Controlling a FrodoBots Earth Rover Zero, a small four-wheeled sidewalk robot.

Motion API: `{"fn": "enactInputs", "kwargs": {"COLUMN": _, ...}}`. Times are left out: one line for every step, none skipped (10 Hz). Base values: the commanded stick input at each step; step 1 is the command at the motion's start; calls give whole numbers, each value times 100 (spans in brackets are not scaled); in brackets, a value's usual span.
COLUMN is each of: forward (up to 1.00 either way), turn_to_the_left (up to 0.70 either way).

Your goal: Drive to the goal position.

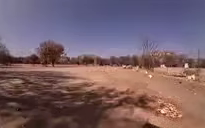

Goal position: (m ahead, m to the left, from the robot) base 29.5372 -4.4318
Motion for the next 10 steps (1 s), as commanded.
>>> {"fn": "enactInputs", "kwargs": {"forward": 50, "turn_to_the_left": 0}}
{"fn": "enactInputs", "kwargs": {"forward": 50, "turn_to_the_left": 0}}
{"fn": "enactInputs", "kwargs": {"forward": 50, "turn_to_the_left": 0}}
{"fn": "enactInputs", "kwargs": {"forward": 50, "turn_to_the_left": 0}}
{"fn": "enactInputs", "kwargs": {"forward": 50, "turn_to_the_left": 0}}
{"fn": "enactInputs", "kwargs": {"forward": 50, "turn_to_the_left": 0}}
{"fn": "enactInputs", "kwargs": {"forward": 50, "turn_to_the_left": 0}}
{"fn": "enactInputs", "kwargs": {"forward": 50, "turn_to_the_left": 0}}
{"fn": "enactInputs", "kwargs": {"forward": 50, "turn_to_the_left": 0}}
{"fn": "enactInputs", "kwargs": {"forward": 50, "turn_to_the_left": 0}}
